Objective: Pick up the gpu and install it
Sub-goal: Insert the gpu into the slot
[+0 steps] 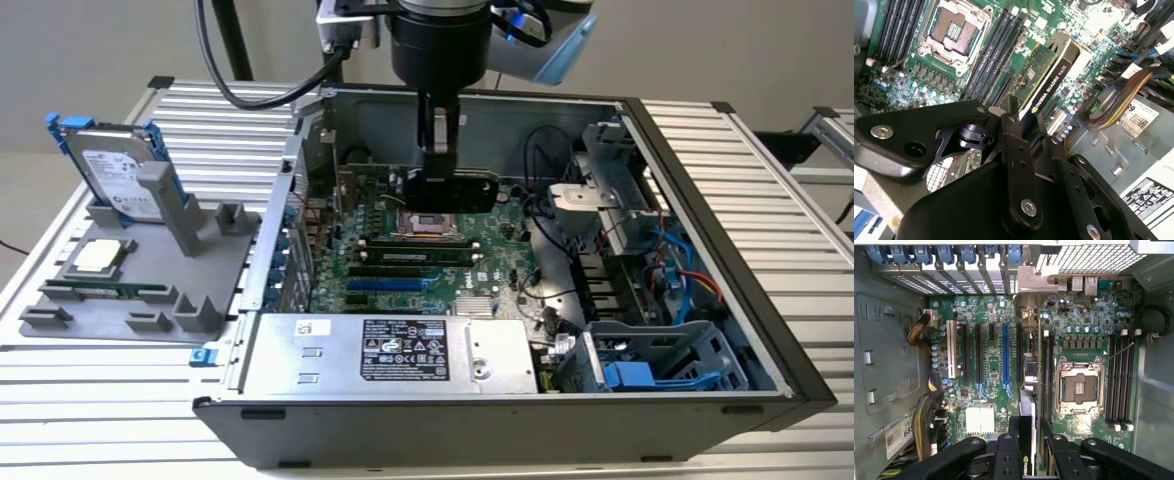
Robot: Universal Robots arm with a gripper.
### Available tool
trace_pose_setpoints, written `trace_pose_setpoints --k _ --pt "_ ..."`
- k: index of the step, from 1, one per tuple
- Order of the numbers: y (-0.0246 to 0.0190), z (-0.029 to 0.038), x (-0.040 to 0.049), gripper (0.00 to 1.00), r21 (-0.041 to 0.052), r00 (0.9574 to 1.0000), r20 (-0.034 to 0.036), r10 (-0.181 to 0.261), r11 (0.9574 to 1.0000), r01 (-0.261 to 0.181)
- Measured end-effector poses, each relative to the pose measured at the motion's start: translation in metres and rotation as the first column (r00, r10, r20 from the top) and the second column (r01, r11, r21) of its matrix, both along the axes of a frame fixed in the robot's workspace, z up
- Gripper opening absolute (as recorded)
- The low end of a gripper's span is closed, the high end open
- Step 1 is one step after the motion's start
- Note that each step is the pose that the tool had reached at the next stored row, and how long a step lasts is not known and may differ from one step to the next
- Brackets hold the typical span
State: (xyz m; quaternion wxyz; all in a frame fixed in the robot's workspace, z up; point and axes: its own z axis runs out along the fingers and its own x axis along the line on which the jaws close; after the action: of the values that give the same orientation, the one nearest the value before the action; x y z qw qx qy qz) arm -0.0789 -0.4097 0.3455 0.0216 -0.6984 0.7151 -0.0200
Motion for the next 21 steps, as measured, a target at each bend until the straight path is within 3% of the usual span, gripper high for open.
trace_pose_setpoints --k 21 --pt "0.0000 -0.0093 0.0000 0.00 -0.0005 1.0000 0.0000 0.000 1.0000 0.000"
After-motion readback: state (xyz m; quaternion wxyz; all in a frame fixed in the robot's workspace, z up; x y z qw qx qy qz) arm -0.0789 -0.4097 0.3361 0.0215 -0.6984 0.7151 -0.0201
